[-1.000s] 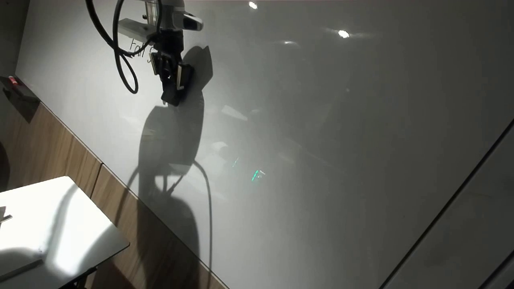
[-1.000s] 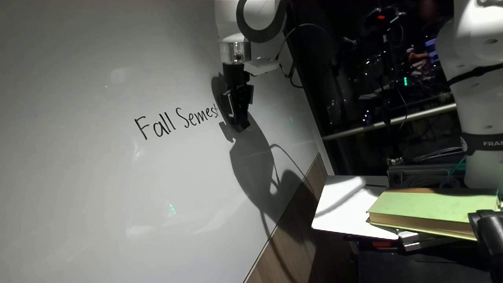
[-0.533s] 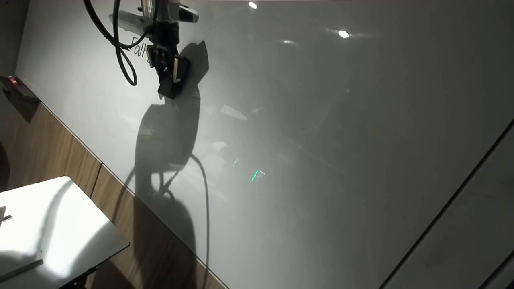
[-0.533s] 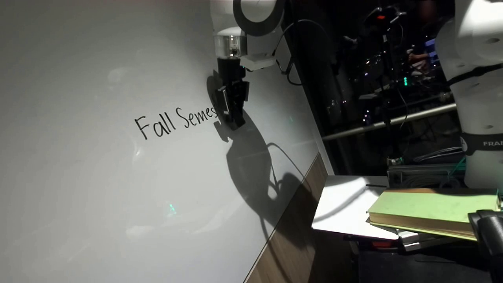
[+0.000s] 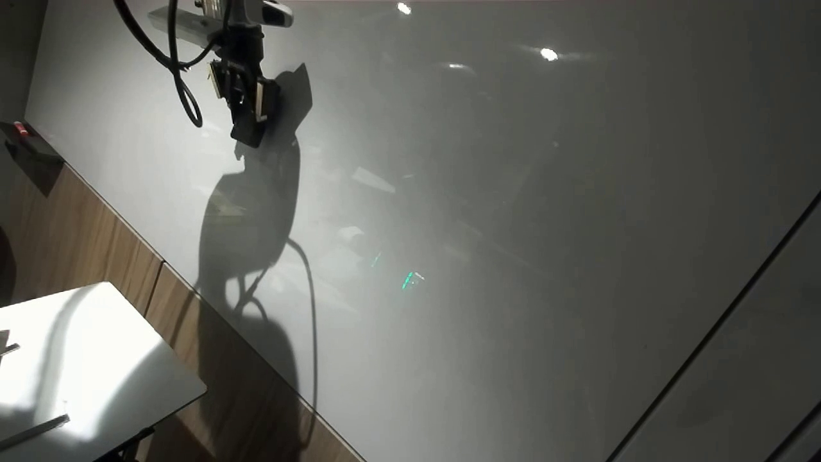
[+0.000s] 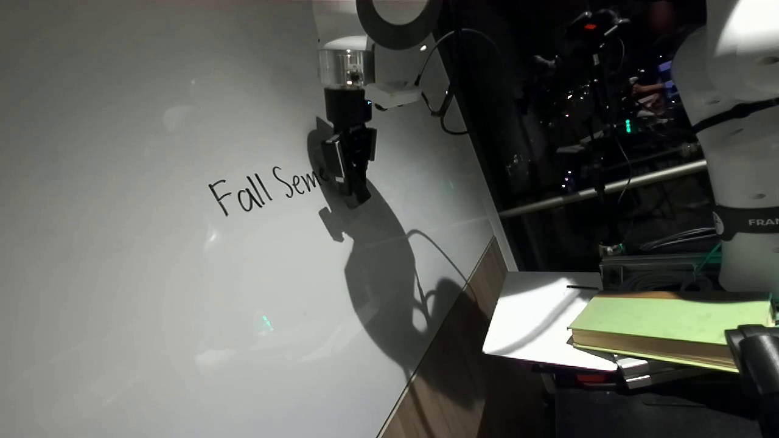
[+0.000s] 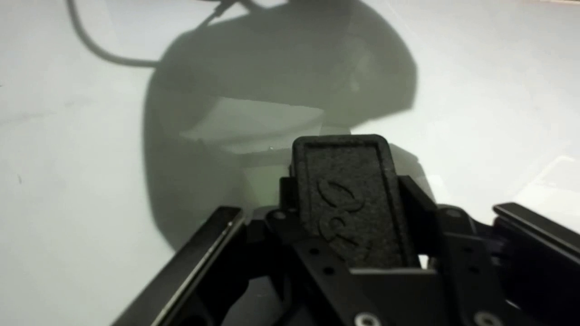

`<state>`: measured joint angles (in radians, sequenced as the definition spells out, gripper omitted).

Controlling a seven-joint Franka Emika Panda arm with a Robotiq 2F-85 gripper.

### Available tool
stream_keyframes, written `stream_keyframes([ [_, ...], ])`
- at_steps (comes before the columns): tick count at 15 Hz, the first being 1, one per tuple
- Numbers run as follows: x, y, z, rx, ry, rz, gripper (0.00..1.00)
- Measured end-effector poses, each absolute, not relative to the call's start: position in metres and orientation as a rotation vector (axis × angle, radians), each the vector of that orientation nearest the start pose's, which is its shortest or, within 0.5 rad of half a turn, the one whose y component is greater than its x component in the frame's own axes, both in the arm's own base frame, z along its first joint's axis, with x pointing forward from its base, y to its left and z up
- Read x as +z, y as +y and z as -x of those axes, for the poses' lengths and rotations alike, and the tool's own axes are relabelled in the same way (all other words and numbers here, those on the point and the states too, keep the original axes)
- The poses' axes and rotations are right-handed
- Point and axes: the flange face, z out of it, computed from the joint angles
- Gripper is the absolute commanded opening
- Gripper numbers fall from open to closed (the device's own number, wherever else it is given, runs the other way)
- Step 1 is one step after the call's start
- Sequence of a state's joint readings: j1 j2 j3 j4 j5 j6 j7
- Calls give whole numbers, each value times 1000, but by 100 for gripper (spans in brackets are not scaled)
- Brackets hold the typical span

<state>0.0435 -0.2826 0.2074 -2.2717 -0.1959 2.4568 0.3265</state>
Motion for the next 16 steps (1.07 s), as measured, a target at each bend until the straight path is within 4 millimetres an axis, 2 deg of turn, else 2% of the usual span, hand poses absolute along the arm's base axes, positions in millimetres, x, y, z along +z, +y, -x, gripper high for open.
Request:
stream_keyframes([
  [3,521,132,-487,-800,-87,3117,31],
  [7,529,121,-500,-828,-66,3126,31],
  [11,525,123,-500,-819,-80,3134,31],
  [13,516,128,-498,-793,-97,3141,31],
  [16,489,131,-495,-713,-120,3165,31],
])
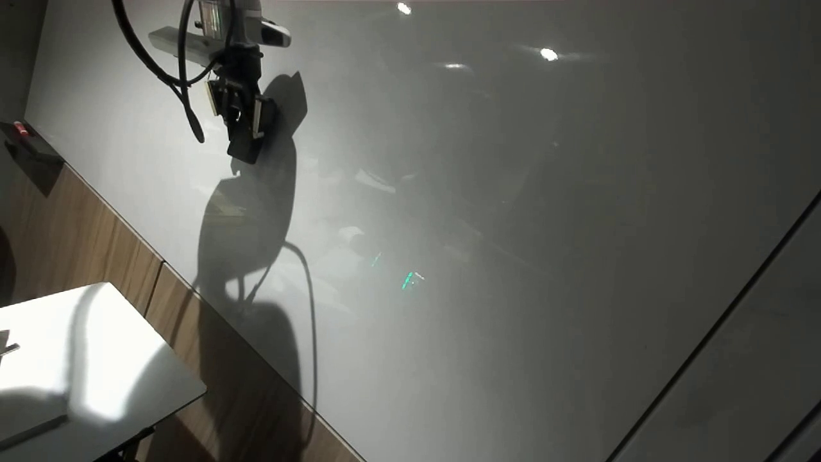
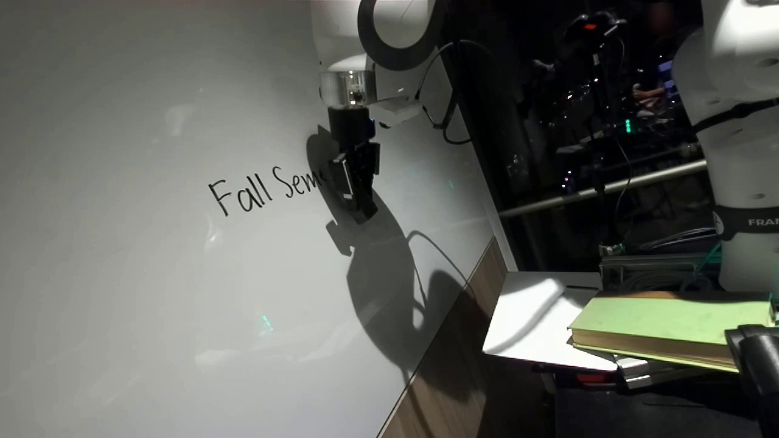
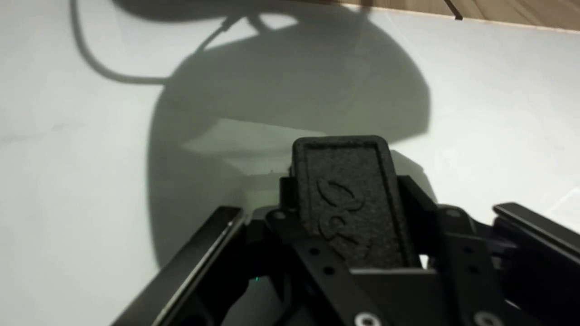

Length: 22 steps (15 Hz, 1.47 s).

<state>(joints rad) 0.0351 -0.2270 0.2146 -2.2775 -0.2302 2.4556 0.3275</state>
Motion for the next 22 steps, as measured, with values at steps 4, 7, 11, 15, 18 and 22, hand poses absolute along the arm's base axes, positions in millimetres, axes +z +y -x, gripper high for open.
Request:
stream_keyframes([
  [4,448,122,-496,-593,-127,3210,31],
  [7,430,116,-500,-540,-119,3225,31],
  [11,424,113,-500,-519,-113,3230,31],
  [15,430,114,-494,-492,-113,3249,31],
  [18,448,115,-481,-453,-110,3276,31],
  [22,484,116,-460,-465,-112,3293,31],
])
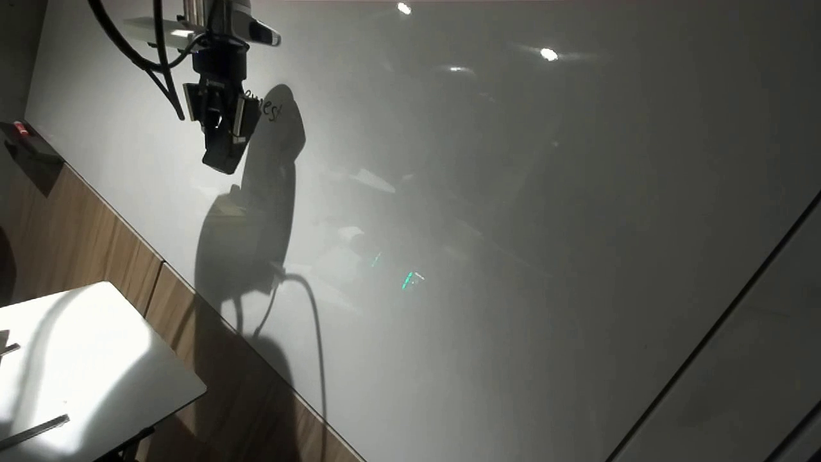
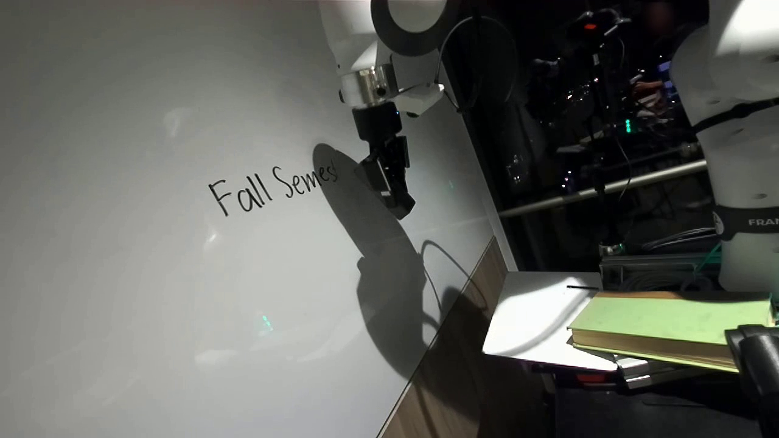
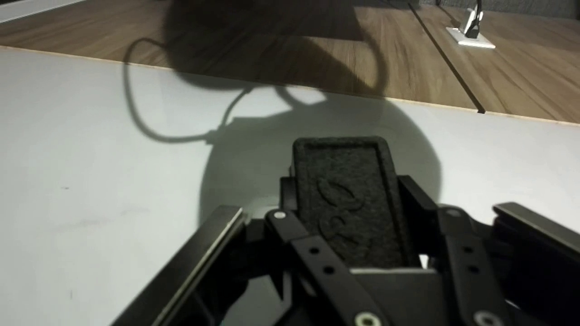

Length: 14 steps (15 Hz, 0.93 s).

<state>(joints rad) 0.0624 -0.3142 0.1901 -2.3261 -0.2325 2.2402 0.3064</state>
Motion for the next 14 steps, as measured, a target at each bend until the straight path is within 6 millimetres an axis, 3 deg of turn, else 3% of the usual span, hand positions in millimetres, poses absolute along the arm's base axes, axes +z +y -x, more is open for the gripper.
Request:
stream_keyframes([
  [5,498,116,-453,-484,-99,3269,31],
  [9,501,117,-460,-535,-94,3240,31],
  [14,519,123,-474,-619,-100,3205,31],
])
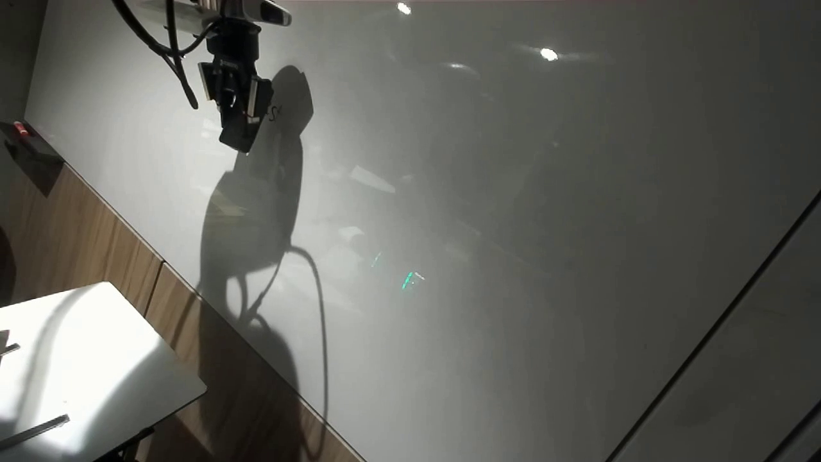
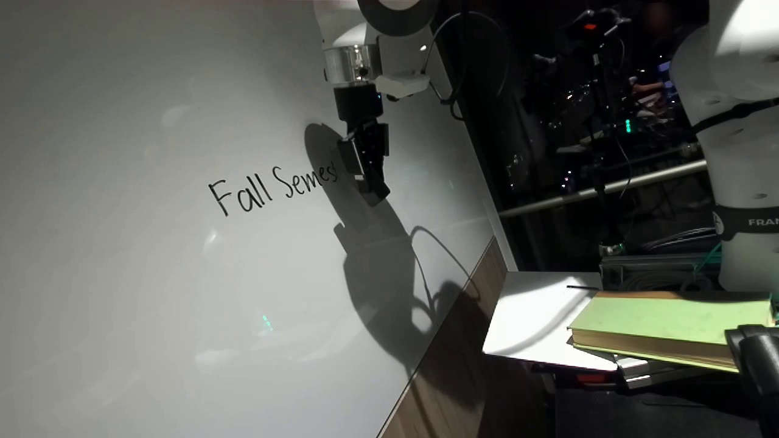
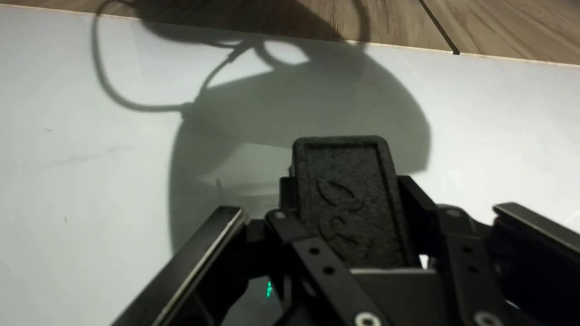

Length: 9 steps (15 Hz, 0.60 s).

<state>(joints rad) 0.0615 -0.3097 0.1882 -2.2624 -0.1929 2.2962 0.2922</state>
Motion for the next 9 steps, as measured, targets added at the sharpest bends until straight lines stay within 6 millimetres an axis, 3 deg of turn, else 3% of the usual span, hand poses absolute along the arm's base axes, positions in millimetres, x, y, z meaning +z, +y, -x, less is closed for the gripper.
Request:
stream_keyframes([
  [9,531,144,-488,-673,-158,3188,31],
])
